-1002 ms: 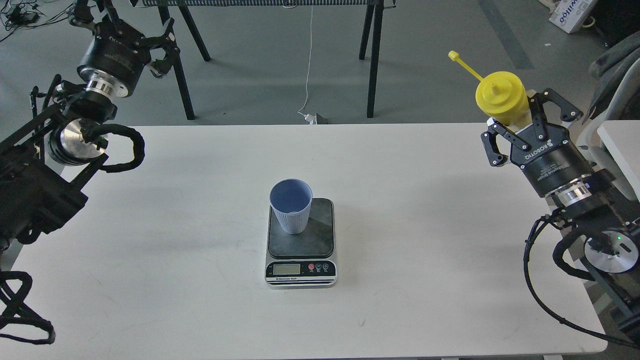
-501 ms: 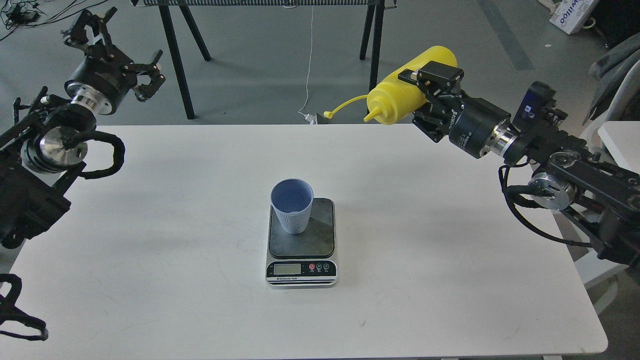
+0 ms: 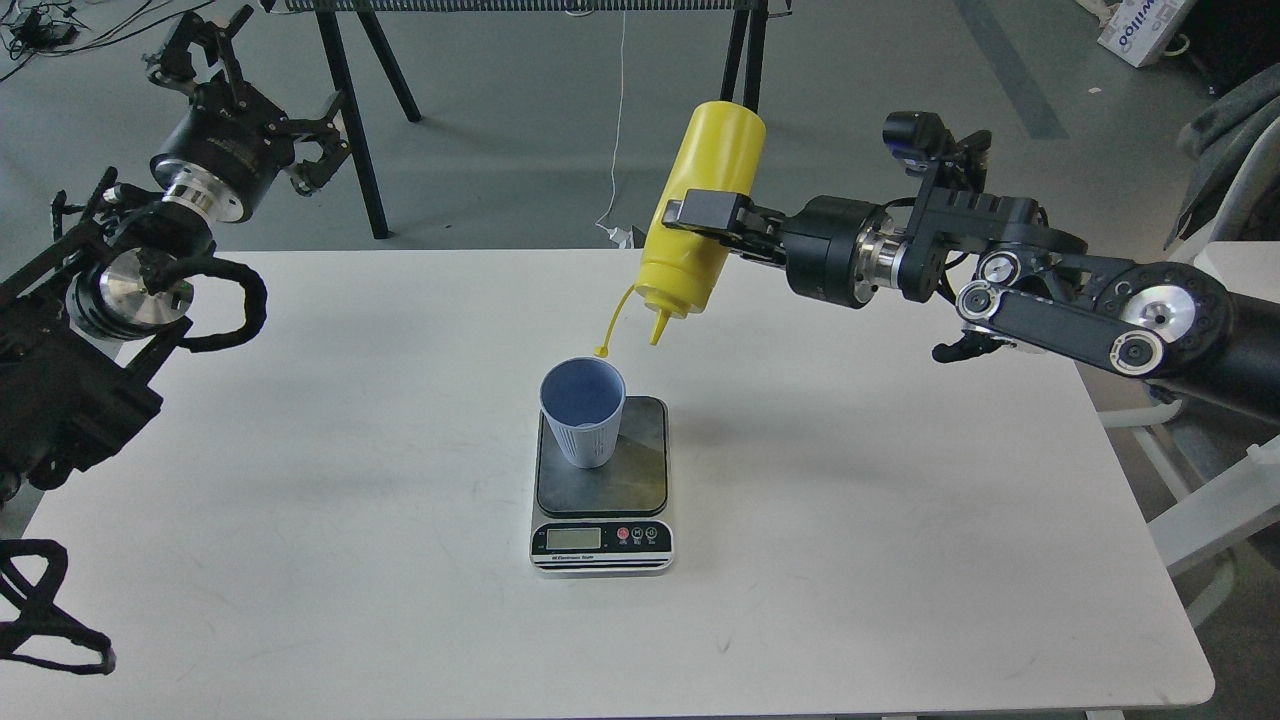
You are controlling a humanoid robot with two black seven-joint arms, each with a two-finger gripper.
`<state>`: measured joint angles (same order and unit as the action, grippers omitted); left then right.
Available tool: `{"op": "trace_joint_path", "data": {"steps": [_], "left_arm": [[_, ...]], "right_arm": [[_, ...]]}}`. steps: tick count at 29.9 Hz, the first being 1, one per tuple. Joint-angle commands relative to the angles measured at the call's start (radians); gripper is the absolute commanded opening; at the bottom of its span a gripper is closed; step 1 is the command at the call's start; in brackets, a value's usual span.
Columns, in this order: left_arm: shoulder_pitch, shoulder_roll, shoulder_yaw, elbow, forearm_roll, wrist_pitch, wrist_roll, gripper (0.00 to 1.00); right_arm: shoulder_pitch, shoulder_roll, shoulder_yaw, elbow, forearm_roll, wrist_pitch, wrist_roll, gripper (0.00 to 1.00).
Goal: Pour seasoning into cup on scale with both arms
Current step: 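Hold the inverted bottle over the cup and squeeze sauce into it, then raise the bottle away from the cup and turn it upright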
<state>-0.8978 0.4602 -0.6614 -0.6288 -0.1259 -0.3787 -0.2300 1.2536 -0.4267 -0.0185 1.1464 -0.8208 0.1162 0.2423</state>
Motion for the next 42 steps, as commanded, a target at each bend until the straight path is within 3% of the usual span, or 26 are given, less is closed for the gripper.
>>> {"op": "trace_joint_path", "data": {"steps": [1, 28, 42], "left_arm": [[0.000, 0.001, 0.000, 0.000, 0.000, -0.002, 0.000, 1.00], [0.000, 0.032, -0.001, -0.002, 0.000, -0.003, -0.005, 1.00], [0.000, 0.051, -0.007, -0.002, -0.001, -0.029, -0.005, 1.00]], "right_arm": [[0.033, 0.051, -0.055, -0.036, -0.067, -0.009, 0.000, 0.27], [0.187, 0.312, -0.305, -0.194, -0.225, -0.119, -0.011, 0.23], [0.221, 0.332, -0.305, -0.214, -0.222, -0.135, -0.011, 0.23]]}}
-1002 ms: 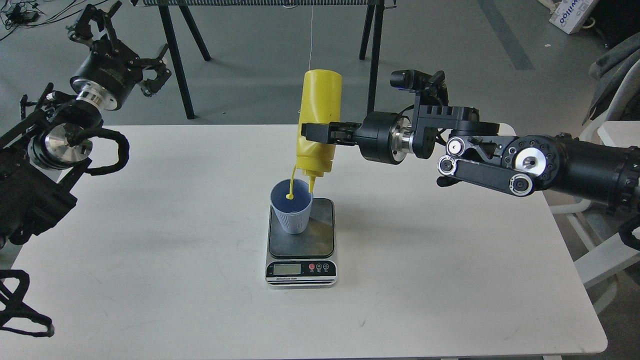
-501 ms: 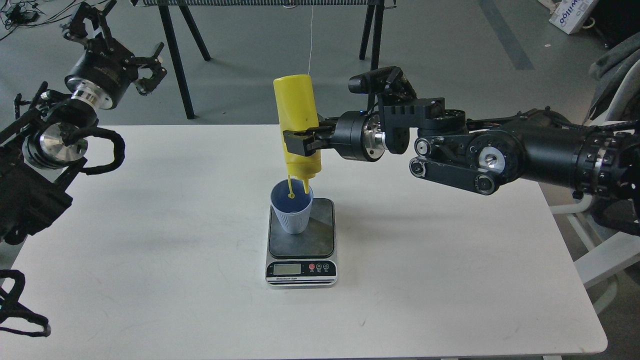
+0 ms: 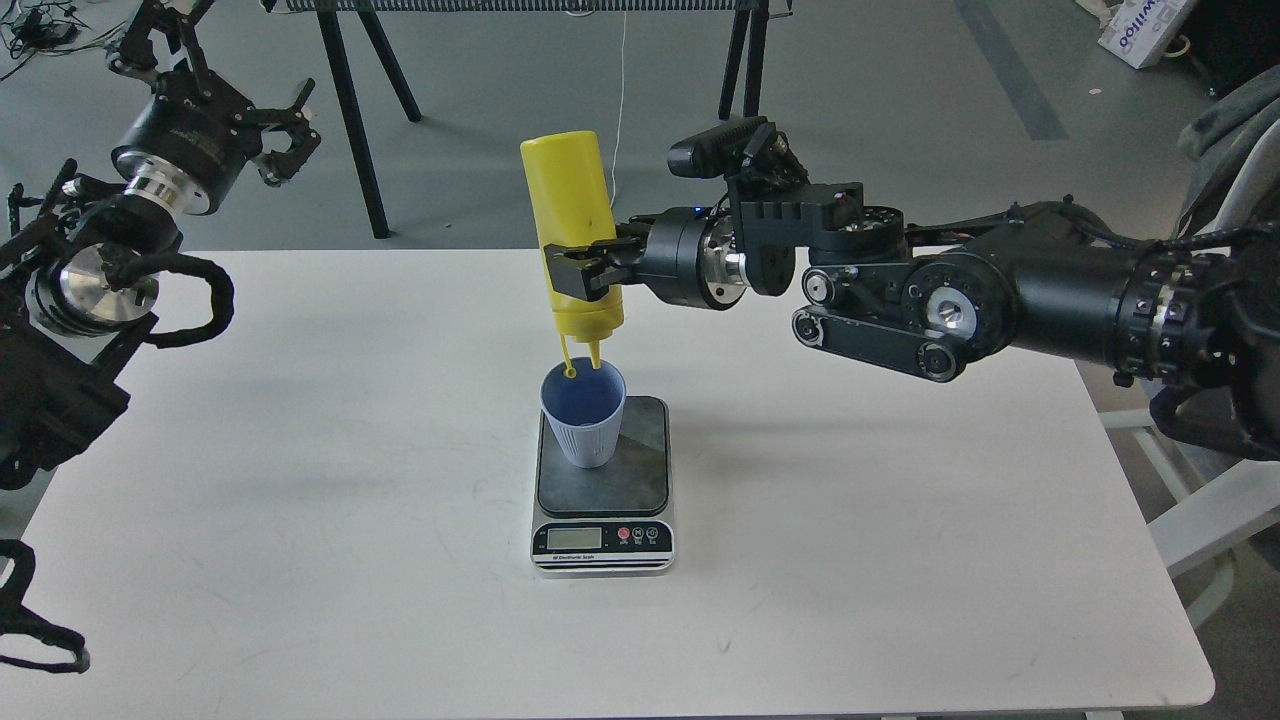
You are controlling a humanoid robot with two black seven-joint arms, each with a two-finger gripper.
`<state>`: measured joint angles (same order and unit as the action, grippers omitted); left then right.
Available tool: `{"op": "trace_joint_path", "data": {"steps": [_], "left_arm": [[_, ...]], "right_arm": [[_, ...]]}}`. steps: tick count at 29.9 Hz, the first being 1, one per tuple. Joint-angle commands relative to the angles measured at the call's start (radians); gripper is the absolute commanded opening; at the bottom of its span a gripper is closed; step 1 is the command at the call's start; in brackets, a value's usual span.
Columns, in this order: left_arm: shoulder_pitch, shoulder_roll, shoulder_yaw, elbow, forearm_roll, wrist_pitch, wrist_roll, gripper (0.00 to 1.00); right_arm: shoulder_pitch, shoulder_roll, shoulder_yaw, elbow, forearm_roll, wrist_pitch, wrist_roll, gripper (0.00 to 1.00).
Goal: Pour seasoning into cup on scale with both arms
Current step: 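Raise the bottle away from the cup and turn it upright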
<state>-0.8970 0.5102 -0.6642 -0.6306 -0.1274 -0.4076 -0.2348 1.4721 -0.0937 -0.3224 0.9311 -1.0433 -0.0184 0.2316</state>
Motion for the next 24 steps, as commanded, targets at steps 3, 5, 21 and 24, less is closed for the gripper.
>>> {"op": "trace_joint_path", "data": {"steps": [3, 5, 21, 24], "left_arm": [[0.000, 0.001, -0.005, 0.000, 0.000, 0.000, 0.000, 1.00], [0.000, 0.001, -0.005, 0.000, 0.000, 0.000, 0.000, 1.00], [0.000, 0.024, -0.006, -0.008, -0.001, 0.000, 0.002, 1.00], [0.000, 0.021, -0.006, -0.008, -0.001, 0.001, 0.002, 1.00]], "right_arm": [[0.002, -0.003, -0.001, 0.005, -0.001, 0.000, 0.000, 0.23], [0.007, -0.007, -0.001, 0.008, 0.005, 0.000, 0.000, 0.23], [-0.031, -0.592, 0.245, 0.337, 0.368, 0.011, 0.006, 0.24], [-0.148, -0.685, 0.343, 0.377, 0.460, 0.008, 0.011, 0.24]]}}
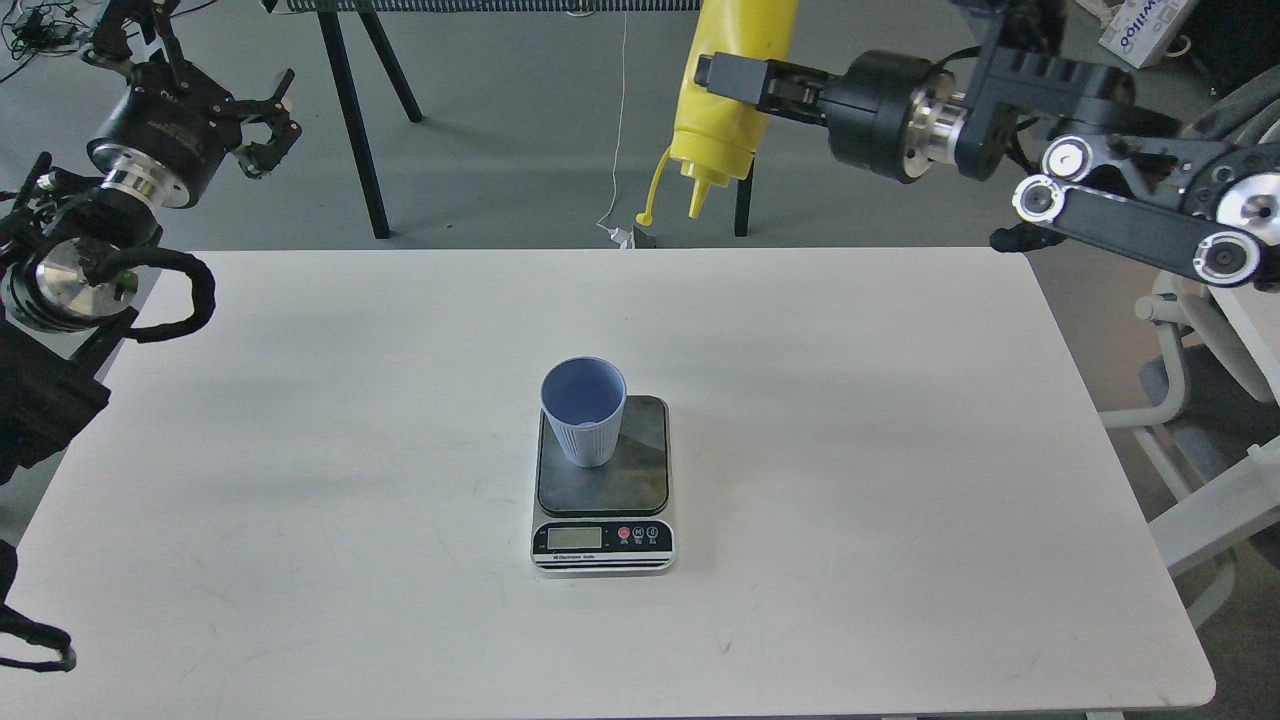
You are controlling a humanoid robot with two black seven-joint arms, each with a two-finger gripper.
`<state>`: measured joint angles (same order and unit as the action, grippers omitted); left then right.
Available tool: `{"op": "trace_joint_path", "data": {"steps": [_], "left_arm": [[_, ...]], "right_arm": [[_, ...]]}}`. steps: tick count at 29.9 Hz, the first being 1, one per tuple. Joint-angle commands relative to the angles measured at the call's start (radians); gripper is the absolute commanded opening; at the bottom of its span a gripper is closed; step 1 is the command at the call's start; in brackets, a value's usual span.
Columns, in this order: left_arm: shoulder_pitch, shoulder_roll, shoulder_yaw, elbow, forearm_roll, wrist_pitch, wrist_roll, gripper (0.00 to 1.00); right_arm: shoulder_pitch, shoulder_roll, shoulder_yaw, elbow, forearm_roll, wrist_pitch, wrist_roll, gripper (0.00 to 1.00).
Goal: Pour seasoning into cup on scale with both arms
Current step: 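Raise the bottle away from the cup and turn it upright, then lower the yellow bottle back onto the table with the right gripper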
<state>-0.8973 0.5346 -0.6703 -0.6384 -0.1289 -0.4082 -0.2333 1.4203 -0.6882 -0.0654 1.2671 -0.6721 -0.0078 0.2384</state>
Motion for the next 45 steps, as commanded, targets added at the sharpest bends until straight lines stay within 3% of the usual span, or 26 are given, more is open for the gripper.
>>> {"op": "trace_joint_path", "data": {"steps": [1, 4, 9, 16, 20, 25, 29, 40, 45], "left_arm": [[0.000, -0.005, 0.001, 0.000, 0.000, 0.002, 0.000, 1.00], [0.000, -0.007, 0.001, -0.001, 0.000, 0.003, 0.000, 1.00], [0.000, -0.002, 0.001, -0.001, 0.002, 0.003, 0.000, 1.00], [0.000, 0.001, 0.003, -0.001, 0.002, 0.003, 0.000, 1.00], [0.001, 0.001, 0.003, -0.001, 0.002, 0.003, 0.000, 1.00], [0.001, -0.001, 0.003, -0.001, 0.002, 0.003, 0.000, 1.00], [0.001, -0.001, 0.003, -0.001, 0.002, 0.003, 0.000, 1.00], [0.001, -0.008, 0.006, -0.001, 0.002, 0.005, 0.000, 1.00], [0.001, -0.010, 0.006, -0.003, 0.003, 0.008, 0.000, 1.00]], "right_arm": [[-0.153, -0.115, 0.137, 0.055, 0.101, -0.003, 0.004, 0.24], [-0.324, -0.155, 0.287, 0.072, 0.150, -0.001, 0.004, 0.24], [-0.573, -0.149, 0.481, 0.069, 0.415, 0.057, 0.002, 0.24], [-0.754, -0.110, 0.555, 0.040, 0.797, 0.190, 0.027, 0.24], [-0.826, -0.096, 0.567, 0.032, 1.007, 0.291, 0.041, 0.24], [-0.951, -0.053, 0.576, -0.023, 1.215, 0.494, 0.071, 0.25], [-1.041, 0.015, 0.614, -0.084, 1.278, 0.497, 0.105, 0.25], [-1.219, 0.185, 0.740, -0.153, 1.318, 0.497, 0.096, 0.26], [-1.219, 0.217, 0.734, -0.163, 1.313, 0.497, 0.091, 0.33]]}}
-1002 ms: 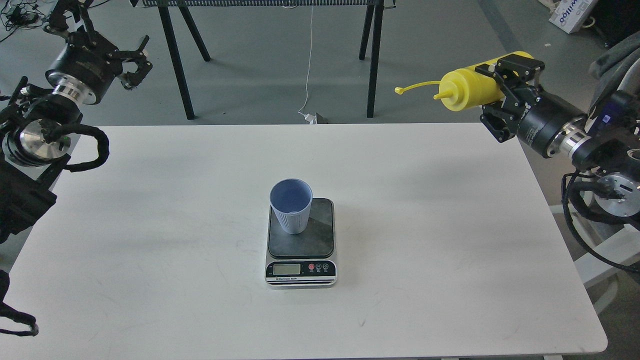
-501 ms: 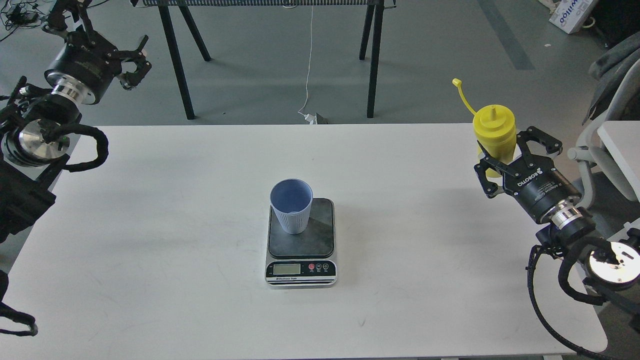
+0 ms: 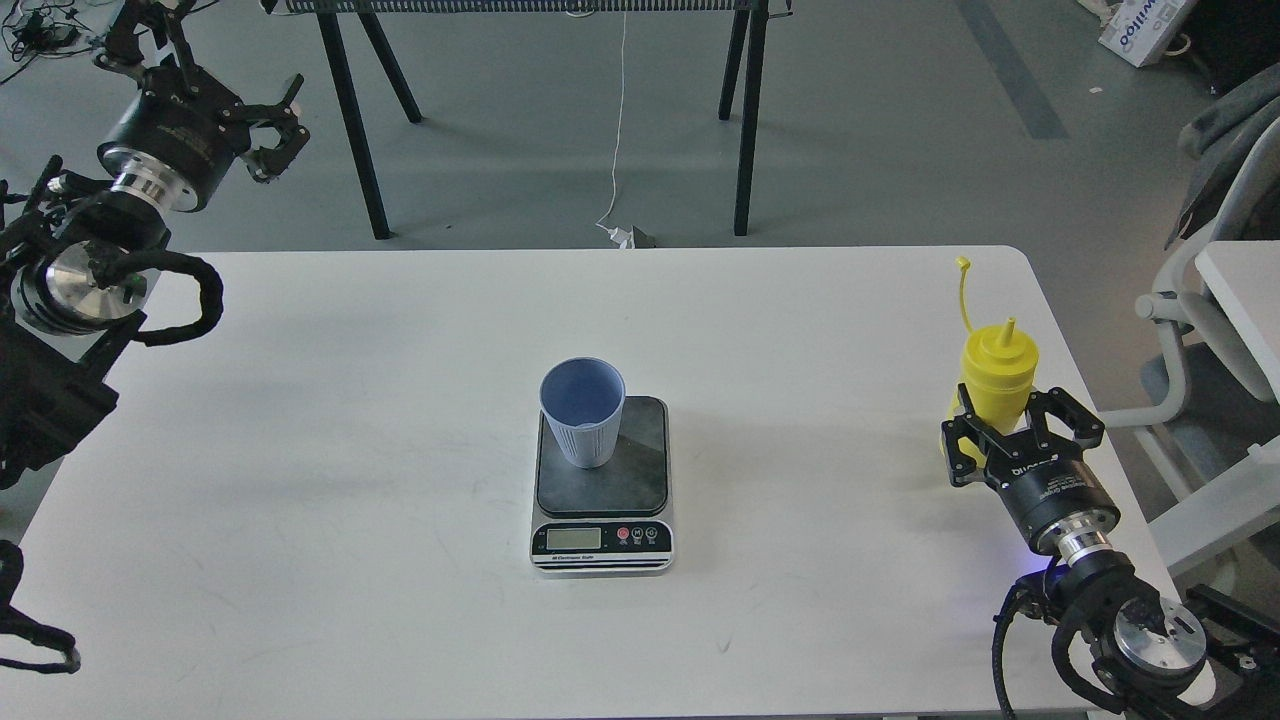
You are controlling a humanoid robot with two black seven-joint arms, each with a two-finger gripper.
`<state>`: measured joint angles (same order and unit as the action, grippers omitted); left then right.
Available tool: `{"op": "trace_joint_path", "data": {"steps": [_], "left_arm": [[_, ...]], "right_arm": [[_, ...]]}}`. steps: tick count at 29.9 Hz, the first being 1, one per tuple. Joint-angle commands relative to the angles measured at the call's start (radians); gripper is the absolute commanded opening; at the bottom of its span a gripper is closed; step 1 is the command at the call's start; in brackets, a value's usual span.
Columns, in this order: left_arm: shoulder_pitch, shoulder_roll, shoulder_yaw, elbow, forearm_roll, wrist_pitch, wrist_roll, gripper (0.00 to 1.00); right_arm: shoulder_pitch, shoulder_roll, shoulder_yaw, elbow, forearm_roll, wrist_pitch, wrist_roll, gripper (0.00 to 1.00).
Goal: Pour seasoning into cup on scale with both arms
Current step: 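Lower the yellow bottle back onto the table with the right gripper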
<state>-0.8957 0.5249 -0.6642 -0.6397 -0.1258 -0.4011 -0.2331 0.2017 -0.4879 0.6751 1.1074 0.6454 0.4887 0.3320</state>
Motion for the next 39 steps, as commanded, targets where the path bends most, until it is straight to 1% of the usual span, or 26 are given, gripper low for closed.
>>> {"op": "trace_joint_path", "data": {"steps": [1, 2, 4, 6, 9, 14, 17, 25, 27, 33, 39], "left_arm": [[0.000, 0.000, 0.000, 0.000, 0.000, 0.001, 0.000, 1.00], [0.000, 0.000, 0.000, 0.000, 0.000, 0.001, 0.000, 1.00], [0.000, 0.000, 0.000, 0.000, 0.000, 0.001, 0.000, 1.00], [0.000, 0.000, 0.000, 0.000, 0.000, 0.001, 0.000, 1.00], [0.000, 0.000, 0.000, -0.002, 0.000, 0.001, 0.000, 1.00], [-0.002, 0.001, -0.002, -0.002, 0.000, 0.001, 0.000, 1.00], [-0.002, 0.001, -0.002, -0.002, 0.000, 0.002, 0.000, 1.00], [-0.002, 0.000, -0.002, -0.003, 0.000, 0.004, 0.000, 1.00], [-0.003, 0.000, -0.002, -0.003, 0.000, 0.004, 0.000, 1.00], [-0.003, 0.001, -0.003, -0.003, 0.000, 0.001, 0.000, 1.00], [-0.003, 0.000, -0.003, -0.003, 0.000, 0.004, 0.000, 1.00]], "right_arm": [[-0.001, 0.019, -0.008, -0.003, -0.006, 0.000, -0.002, 0.36], [-0.001, 0.019, -0.009, -0.003, -0.006, 0.000, -0.002, 0.38], [-0.001, 0.019, -0.009, -0.004, -0.009, 0.000, -0.002, 0.39], [-0.001, 0.019, -0.011, -0.006, -0.009, 0.000, -0.002, 0.43], [-0.001, 0.019, -0.014, -0.012, -0.010, 0.000, -0.002, 0.44], [-0.005, 0.019, -0.019, -0.023, -0.015, 0.000, -0.004, 0.54], [-0.021, 0.019, -0.019, -0.021, -0.015, 0.000, -0.002, 0.63], [-0.050, 0.017, -0.019, -0.011, -0.016, 0.000, -0.002, 0.76], [-0.065, 0.012, -0.017, -0.008, -0.015, 0.000, -0.002, 0.95], [-0.123, -0.015, -0.008, 0.029, -0.016, 0.000, -0.001, 0.98], [-0.206, -0.087, 0.000, 0.106, -0.016, 0.000, 0.010, 0.99]]}}
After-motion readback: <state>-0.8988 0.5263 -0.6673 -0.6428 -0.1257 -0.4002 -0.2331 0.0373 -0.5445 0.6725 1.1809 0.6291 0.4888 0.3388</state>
